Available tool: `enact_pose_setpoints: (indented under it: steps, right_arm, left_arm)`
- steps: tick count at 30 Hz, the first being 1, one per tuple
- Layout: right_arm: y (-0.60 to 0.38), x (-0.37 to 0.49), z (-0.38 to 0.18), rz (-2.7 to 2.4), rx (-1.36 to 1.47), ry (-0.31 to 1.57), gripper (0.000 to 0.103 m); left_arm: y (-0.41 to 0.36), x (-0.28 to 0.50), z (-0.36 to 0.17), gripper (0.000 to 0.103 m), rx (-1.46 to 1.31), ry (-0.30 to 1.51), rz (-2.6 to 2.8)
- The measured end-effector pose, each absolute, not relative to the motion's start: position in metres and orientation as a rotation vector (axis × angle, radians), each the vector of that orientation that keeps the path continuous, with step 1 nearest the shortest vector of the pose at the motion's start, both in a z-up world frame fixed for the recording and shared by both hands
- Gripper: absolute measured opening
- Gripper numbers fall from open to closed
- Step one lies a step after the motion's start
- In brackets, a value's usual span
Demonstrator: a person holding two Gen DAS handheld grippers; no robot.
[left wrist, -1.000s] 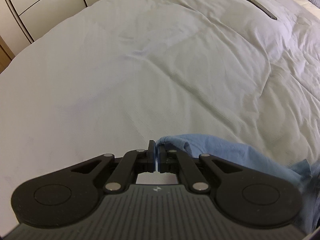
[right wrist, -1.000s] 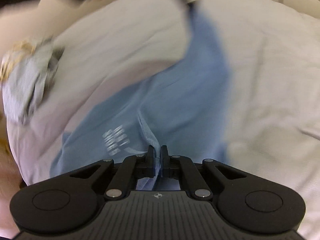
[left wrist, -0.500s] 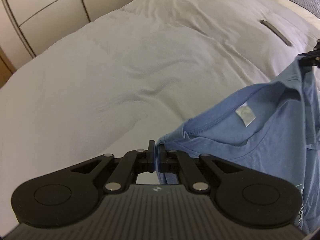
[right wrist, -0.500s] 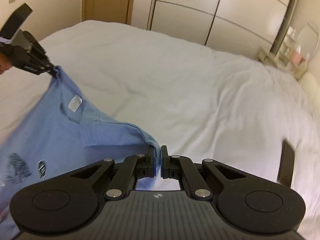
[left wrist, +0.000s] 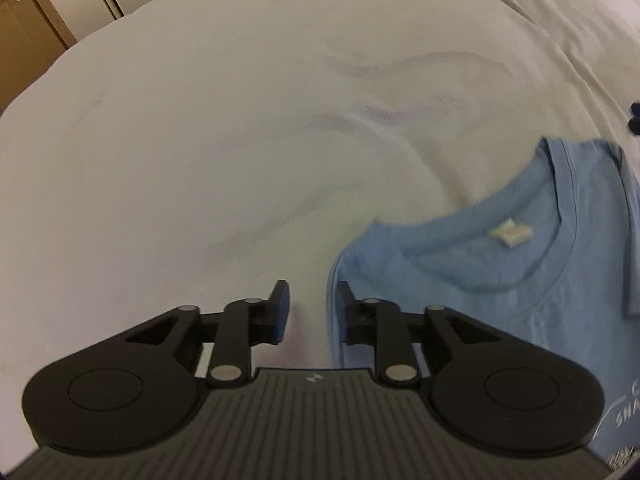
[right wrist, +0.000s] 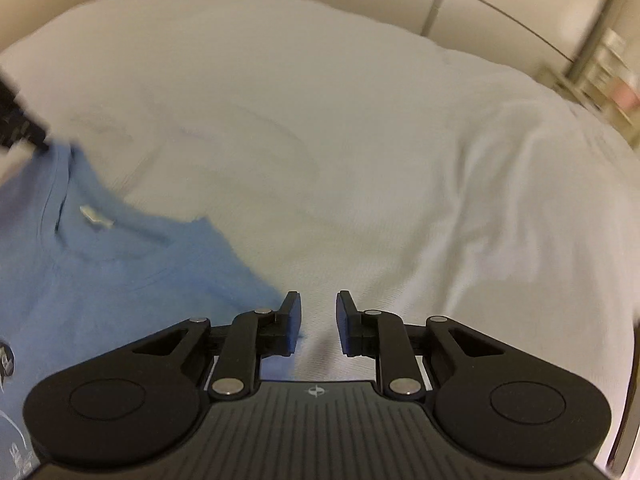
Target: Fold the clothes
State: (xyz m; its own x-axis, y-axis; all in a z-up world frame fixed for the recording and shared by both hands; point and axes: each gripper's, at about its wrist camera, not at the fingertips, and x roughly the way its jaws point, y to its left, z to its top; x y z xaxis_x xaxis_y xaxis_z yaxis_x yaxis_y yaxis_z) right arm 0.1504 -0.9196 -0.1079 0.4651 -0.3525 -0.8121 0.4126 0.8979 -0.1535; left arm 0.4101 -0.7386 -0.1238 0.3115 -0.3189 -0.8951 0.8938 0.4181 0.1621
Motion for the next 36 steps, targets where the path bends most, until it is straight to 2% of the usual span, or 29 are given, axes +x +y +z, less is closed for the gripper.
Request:
enact_pose_setpoints:
  steps: [4, 7, 9, 10, 13, 14, 16, 17, 18, 20, 26, 33, 34, 35, 36]
  right_arm:
    - [-0.919, 0.118, -0.092, -0.503, 0.19, 0.929, 0.035]
    - [-0.883, 0.092, -0.084, -0.441, 0.217, 0.915, 0.048]
    - [-0.848, 0.084, -0.093, -0.379, 0.205, 0.942, 0.069]
    - [-0.831, 0.083, -0.101, -0.349, 0.186, 0.965, 0.073]
    - [-0.795, 0.094, -0.127, -0.281, 0.125, 1.005, 0.075]
    - [-0.788, 0.099, -0.136, -0.273, 0.098, 1.013, 0.075]
    - [-0.786, 0.11, -0.151, -0.294, 0.054, 1.031, 0.058]
    - [-0.792, 0.111, -0.154, -0.308, 0.062, 1.035, 0.032]
    - [-0.798, 0.109, -0.153, -0.322, 0.08, 1.029, 0.012]
    - [-0.811, 0.098, -0.143, -0.362, 0.113, 1.003, 0.0]
    - [-0.889, 0.043, -0.088, -0.61, 0.15, 0.912, 0.0]
    - [-0.958, 0.023, -0.088, -0.808, 0.091, 0.919, 0.0]
    - [-0.961, 0.022, -0.088, -0.823, 0.093, 0.921, 0.003]
    - [-0.96, 0.025, -0.092, -0.831, 0.105, 0.917, 0.012]
    - [-0.956, 0.025, -0.094, -0.826, 0.124, 0.911, 0.015]
  left_arm:
    - [-0.725, 0.384, -0.123, 0.023, 0.733, 0.946, -0.924]
    - [-0.718, 0.36, -0.127, 0.024, 0.693, 0.994, -0.948]
    - [-0.713, 0.343, -0.13, 0.024, 0.666, 1.026, -0.964]
    - [-0.71, 0.335, -0.131, 0.024, 0.652, 1.042, -0.972]
    - [-0.703, 0.312, -0.135, 0.024, 0.613, 1.088, -0.993]
    - [-0.701, 0.31, -0.135, 0.024, 0.62, 1.087, -0.99]
    - [-0.696, 0.307, -0.134, 0.024, 0.625, 1.081, -0.988]
    - [-0.694, 0.307, -0.132, 0.024, 0.625, 1.076, -0.987]
    - [-0.692, 0.307, -0.13, 0.024, 0.625, 1.071, -0.986]
    - [-0.687, 0.309, -0.125, 0.024, 0.629, 1.062, -0.978]
    - [-0.688, 0.301, -0.115, 0.025, 0.635, 1.042, -0.989]
    - [-0.701, 0.275, -0.111, 0.028, 0.661, 1.019, -1.044]
    - [-0.703, 0.271, -0.111, 0.029, 0.665, 1.017, -1.05]
    - [-0.701, 0.269, -0.112, 0.03, 0.671, 1.022, -1.045]
    - [-0.7, 0.266, -0.113, 0.03, 0.677, 1.026, -1.04]
